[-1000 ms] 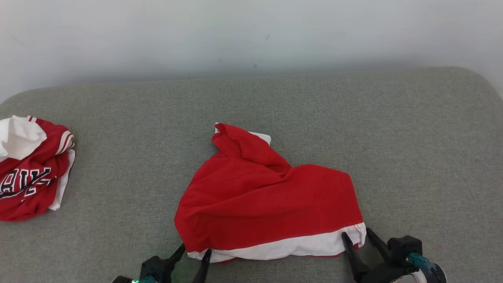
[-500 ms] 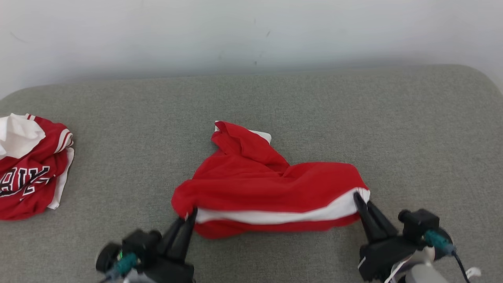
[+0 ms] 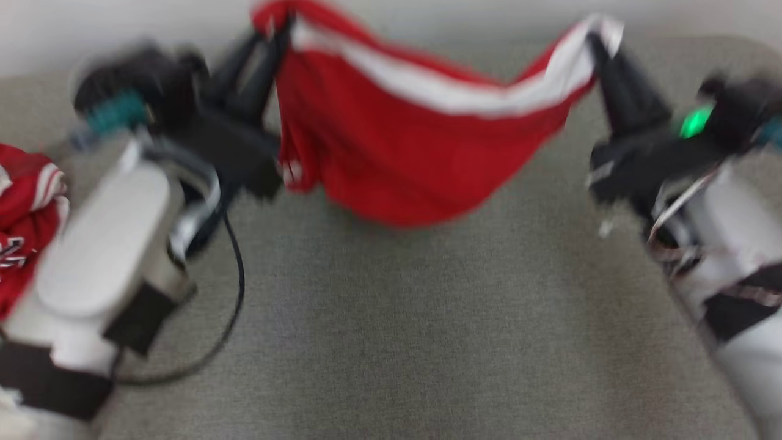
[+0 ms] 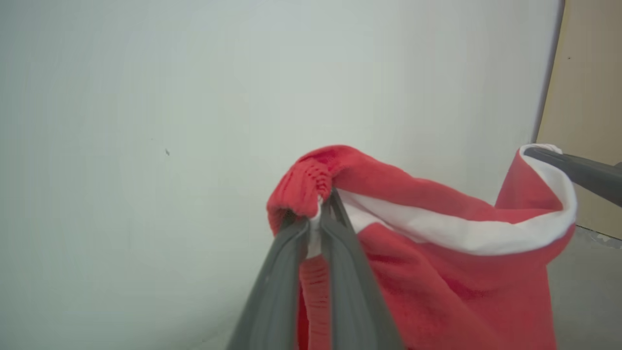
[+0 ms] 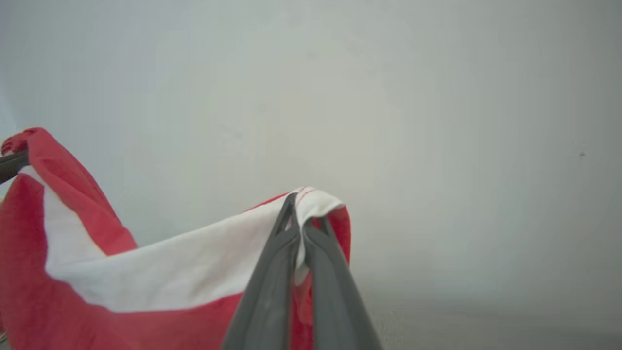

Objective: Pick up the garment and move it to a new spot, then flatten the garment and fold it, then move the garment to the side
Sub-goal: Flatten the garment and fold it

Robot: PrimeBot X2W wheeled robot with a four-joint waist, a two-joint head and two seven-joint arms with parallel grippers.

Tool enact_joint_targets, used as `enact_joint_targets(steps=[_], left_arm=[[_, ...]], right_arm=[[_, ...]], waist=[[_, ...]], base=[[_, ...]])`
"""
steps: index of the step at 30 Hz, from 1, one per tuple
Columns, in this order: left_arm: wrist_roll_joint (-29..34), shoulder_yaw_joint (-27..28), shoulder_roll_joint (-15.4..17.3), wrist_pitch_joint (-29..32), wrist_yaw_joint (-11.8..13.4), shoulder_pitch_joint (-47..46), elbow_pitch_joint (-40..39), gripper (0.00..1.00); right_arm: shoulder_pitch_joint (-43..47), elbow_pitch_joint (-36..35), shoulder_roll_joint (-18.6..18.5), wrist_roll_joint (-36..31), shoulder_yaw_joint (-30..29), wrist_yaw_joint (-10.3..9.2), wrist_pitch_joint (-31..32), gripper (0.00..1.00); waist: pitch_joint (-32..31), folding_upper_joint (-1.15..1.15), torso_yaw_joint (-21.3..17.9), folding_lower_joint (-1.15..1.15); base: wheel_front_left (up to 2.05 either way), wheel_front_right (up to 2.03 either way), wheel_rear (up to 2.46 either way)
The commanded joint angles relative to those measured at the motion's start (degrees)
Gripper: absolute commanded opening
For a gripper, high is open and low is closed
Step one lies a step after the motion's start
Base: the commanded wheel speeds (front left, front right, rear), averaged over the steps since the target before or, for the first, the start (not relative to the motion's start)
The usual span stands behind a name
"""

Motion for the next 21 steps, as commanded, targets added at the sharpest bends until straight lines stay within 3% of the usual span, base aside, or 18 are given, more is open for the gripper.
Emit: enact_joint_targets(steps=[1,13,21], left_arm=[[-1.53,-0.97,0.39,1.74,0.08,-6.52,0.91,0.00],[-9.02,-1.13,-0.86,7.76,0.09,-44.39,12.47,0.00],[-10.49,-5.37,-3.25,8.15,0.09,-57.69,21.86,0.00]], right_arm=[[-6.04,0.11,-1.29,2.29,-0.01,-0.13,1.01,0.00],[-42.68,6.06,-5.22,8.74,0.76,-0.13,9.33,0.00],[-58.48,16.77,-4.40,7.27,1.96,-0.13,10.31,0.00]], waist=[[8.91,-0.01,-1.37,-0.01],[23.37,-0.01,-3.51,-0.01],[26.84,-0.01,-3.37,-0.01]], base=[[0.00,0.00,0.00],[0.00,0.00,0.00],[0.00,0.00,0.00]])
